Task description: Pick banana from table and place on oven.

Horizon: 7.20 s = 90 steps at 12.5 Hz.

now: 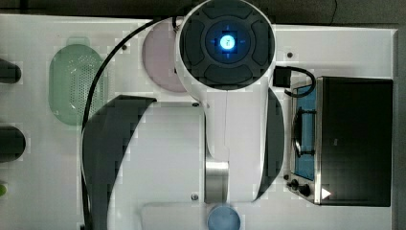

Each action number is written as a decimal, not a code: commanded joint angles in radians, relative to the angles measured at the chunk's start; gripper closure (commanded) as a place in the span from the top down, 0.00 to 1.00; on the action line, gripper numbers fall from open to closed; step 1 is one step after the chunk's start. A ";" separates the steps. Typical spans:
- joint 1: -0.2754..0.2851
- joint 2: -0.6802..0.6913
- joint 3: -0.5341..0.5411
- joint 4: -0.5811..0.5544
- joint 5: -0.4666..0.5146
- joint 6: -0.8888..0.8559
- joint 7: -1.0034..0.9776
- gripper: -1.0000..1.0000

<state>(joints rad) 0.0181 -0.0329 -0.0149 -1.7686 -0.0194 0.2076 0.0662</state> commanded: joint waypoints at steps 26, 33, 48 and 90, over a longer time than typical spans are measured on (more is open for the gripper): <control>-0.027 0.255 0.023 -0.617 -0.006 0.733 0.021 1.00; -0.027 0.356 0.034 -0.662 -0.006 0.911 0.022 0.71; -0.029 -0.111 0.039 -0.502 -0.006 0.376 0.022 0.21; 0.057 -0.070 -0.064 0.032 -0.041 -0.179 0.160 1.00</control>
<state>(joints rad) 0.1046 -0.1061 -0.0675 -1.7080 -0.0387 0.0295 0.0182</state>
